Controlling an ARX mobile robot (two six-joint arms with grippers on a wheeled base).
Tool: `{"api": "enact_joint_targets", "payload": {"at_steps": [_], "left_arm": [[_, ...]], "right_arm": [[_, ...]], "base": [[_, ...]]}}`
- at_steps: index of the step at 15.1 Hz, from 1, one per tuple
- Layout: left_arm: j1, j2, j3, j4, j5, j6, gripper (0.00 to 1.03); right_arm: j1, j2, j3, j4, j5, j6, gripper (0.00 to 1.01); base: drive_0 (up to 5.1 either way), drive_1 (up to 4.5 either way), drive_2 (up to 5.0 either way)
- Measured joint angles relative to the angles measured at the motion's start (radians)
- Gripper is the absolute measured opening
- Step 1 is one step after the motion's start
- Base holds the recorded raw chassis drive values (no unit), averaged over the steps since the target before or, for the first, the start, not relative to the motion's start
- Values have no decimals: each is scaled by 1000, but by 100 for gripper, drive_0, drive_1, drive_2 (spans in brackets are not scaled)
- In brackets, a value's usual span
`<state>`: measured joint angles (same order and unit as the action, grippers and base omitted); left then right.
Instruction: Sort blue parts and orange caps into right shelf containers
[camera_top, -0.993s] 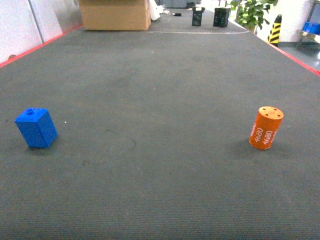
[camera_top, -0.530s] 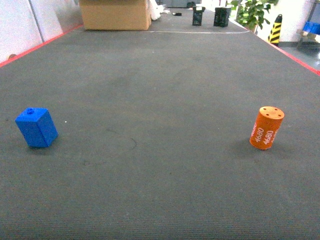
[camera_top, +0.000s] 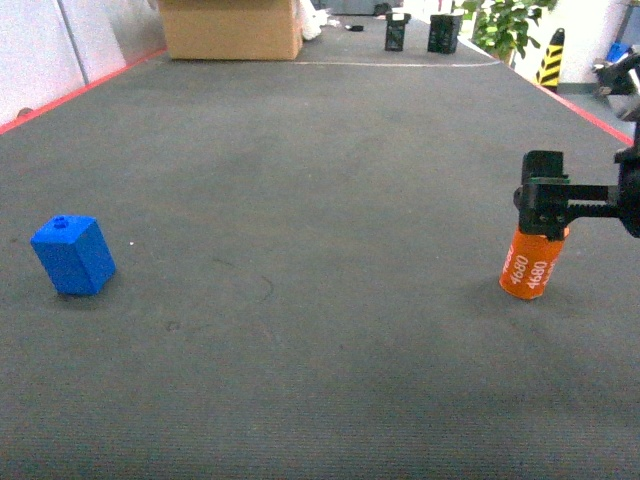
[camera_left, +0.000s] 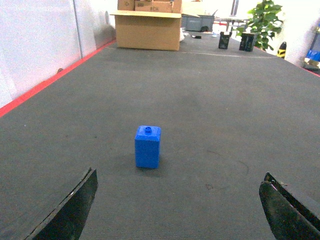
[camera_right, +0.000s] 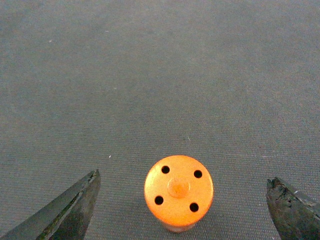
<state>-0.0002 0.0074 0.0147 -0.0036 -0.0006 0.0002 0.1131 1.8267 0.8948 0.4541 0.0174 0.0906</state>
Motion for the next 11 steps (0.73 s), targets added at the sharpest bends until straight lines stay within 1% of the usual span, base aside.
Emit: {"api": "enact_joint_targets", "payload": {"at_steps": [2, 4, 7, 8, 9, 11], "left_arm": [[0, 0, 0, 0, 0, 0, 98], [0, 0, 0, 0, 0, 0, 98], [0, 0, 0, 0, 0, 0, 98], [0, 0, 0, 0, 0, 0, 98], [0, 0, 0, 0, 0, 0, 98], [0, 0, 0, 0, 0, 0, 98]], "right_arm": [[15, 89, 74, 6, 30, 2, 98], [19, 163, 128, -6, 50, -2, 98], [25, 259, 192, 3, 63, -2, 98], [25, 288, 219, -19, 65, 0, 91], [32, 322, 249, -19, 65, 7, 78], [31, 335, 253, 1, 62, 10, 71]], "base": [[0, 0, 0], [0, 0, 0], [0, 0, 0], [0, 0, 0], [0, 0, 0], [0, 0, 0]]}}
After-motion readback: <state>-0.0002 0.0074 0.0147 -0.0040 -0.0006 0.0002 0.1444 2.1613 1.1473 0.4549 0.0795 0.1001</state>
